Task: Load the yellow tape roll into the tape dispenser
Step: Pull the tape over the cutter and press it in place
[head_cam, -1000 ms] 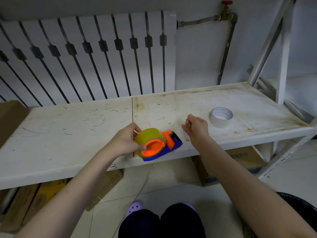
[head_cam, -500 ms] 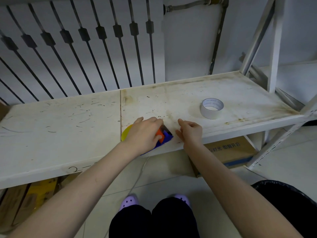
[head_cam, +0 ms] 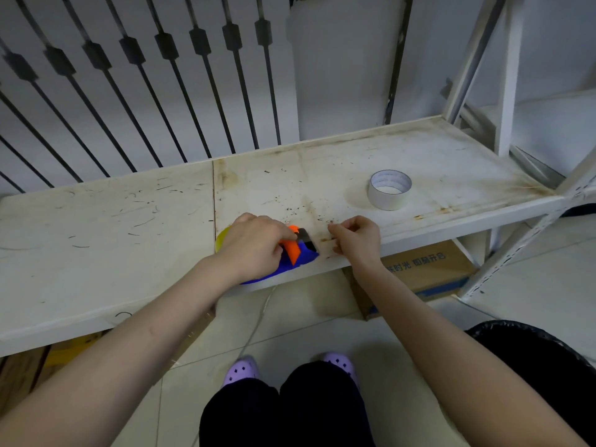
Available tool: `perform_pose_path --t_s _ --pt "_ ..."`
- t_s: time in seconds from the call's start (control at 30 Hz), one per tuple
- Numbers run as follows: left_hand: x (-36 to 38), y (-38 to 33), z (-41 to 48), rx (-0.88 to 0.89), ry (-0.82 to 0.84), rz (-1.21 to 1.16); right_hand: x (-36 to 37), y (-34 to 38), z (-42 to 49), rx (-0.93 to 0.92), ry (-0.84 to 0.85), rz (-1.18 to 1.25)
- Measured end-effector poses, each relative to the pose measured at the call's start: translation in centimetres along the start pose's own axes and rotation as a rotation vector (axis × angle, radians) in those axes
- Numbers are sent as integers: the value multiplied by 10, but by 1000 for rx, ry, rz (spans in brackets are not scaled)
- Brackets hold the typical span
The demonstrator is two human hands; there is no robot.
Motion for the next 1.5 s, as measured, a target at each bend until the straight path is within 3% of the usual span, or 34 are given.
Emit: perform_pose_path --t_s 0.2,0.5,0.6,1.13,1.37,1.5 --pt "0 1 4 -34 12 -55 -2 -1 -1 9 52 57" --pt "-12 -6 3 -115 63 -140 -6 8 -18 -154 26 125" --pt "-12 -7 3 -121 81 -173 -7 7 -21 -100 15 155" --pt "-4 -6 11 -58 194 -5 6 -2 5 43 48 46" --pt "1 -6 7 -26 127 116 15 -4 7 -88 61 -100" --pt "0 -6 0 15 69 59 22 -4 10 -58 75 -176"
Point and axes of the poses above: each hand's wrist, its own z-axis towards the middle knuckle, its own x-axis out of the palm, y = z × x, the point moved 3 cm from there along z, towards the middle knuckle, and after that the axes turned 11 degrees about -x, right-handed, at the moved point
